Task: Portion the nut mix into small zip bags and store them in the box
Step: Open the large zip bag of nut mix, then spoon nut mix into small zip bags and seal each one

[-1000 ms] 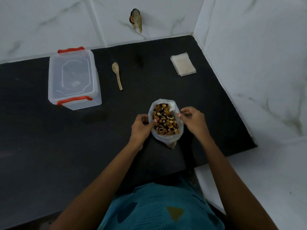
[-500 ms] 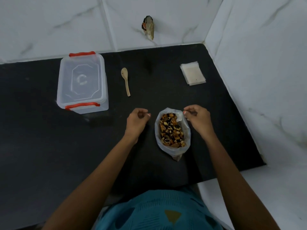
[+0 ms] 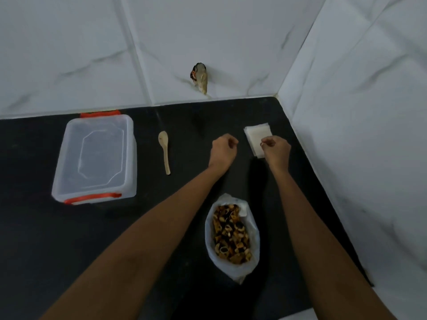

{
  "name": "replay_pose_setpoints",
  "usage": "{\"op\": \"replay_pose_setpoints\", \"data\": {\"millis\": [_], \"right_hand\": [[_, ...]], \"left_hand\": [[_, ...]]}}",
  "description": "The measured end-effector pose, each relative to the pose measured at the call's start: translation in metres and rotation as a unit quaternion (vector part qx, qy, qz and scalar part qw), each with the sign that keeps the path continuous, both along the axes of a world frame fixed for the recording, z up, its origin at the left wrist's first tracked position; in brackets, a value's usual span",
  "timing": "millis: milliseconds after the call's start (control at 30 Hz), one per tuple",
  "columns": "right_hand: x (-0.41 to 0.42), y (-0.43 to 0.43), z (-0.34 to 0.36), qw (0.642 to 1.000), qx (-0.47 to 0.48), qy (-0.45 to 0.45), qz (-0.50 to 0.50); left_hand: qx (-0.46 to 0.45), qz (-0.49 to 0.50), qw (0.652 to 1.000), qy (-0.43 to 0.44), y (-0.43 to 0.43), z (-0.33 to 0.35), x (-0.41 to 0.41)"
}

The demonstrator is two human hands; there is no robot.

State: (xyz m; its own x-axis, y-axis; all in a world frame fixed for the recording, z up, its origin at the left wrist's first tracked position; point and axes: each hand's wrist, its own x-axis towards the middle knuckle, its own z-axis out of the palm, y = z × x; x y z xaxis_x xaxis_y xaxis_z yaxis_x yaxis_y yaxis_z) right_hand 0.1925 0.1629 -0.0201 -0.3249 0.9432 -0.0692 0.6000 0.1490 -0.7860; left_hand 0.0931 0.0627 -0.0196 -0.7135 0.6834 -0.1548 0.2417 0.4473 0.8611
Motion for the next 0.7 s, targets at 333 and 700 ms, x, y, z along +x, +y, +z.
{"op": "replay_pose_setpoints", "data": {"millis": [333, 700], "right_hand": [[-0.014, 0.063, -0.022, 0.997, -0.009, -0.08, -0.003], [-0.013, 0.074, -0.03, 0.996, -0.059, -0.046, -0.04]], "left_hand": [[-0.082, 0.063, 0.992, -0.073, 0.08, -0.022, -0.003], [-0.128, 0.064, 0.989, -0.048, 0.104, -0.026, -0.001]]}}
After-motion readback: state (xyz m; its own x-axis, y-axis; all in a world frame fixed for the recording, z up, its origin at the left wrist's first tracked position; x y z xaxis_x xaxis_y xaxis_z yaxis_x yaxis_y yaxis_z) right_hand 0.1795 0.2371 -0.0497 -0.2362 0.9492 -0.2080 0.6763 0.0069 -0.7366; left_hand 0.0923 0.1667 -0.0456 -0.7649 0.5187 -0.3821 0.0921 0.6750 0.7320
